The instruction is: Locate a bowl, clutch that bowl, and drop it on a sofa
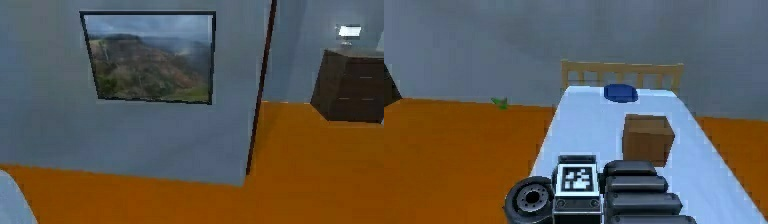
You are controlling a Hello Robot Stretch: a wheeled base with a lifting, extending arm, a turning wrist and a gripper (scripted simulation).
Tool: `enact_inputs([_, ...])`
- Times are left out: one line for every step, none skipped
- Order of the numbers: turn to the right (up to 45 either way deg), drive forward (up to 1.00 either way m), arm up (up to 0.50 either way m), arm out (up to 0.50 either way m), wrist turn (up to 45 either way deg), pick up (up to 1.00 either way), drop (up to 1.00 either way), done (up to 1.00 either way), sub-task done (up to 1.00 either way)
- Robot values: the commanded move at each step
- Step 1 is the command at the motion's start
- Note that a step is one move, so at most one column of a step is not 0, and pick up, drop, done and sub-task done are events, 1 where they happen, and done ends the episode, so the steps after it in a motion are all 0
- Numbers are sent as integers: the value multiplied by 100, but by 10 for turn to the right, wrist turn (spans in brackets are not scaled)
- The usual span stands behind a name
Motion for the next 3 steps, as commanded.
enact_inputs([-150, 0, 0, 0, 0, 0, 0, 0, 0])
enact_inputs([0, 5, 0, 0, 0, 0, 0, 0, 0])
enact_inputs([-150, 0, 0, 0, 0, 0, 0, 0, 0])
